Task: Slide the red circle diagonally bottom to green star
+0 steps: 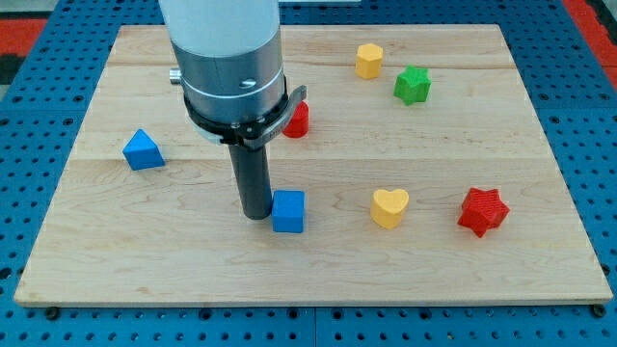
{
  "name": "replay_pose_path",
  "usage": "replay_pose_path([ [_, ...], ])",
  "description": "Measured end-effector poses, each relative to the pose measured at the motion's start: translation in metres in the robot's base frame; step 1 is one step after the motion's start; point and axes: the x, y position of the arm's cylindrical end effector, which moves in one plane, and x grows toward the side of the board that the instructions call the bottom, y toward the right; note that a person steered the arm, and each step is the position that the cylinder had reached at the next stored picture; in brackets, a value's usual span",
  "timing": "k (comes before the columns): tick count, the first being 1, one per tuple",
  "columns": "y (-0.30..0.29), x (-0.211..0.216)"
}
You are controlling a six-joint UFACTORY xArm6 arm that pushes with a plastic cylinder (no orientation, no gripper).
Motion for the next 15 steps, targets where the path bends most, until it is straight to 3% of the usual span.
replay_pose_path([
  [2,-0.01,-0.018],
  [5,0.106,-0.137],
  [7,0.044,-0.133],
  [8,0.071,-0.159],
  [9,0.033,-0.142],
  [10,0.036,-0.109],
  [12,0.039,-0.141],
  [13,-0.023,-0.137],
  [15,0.02,-0.132],
])
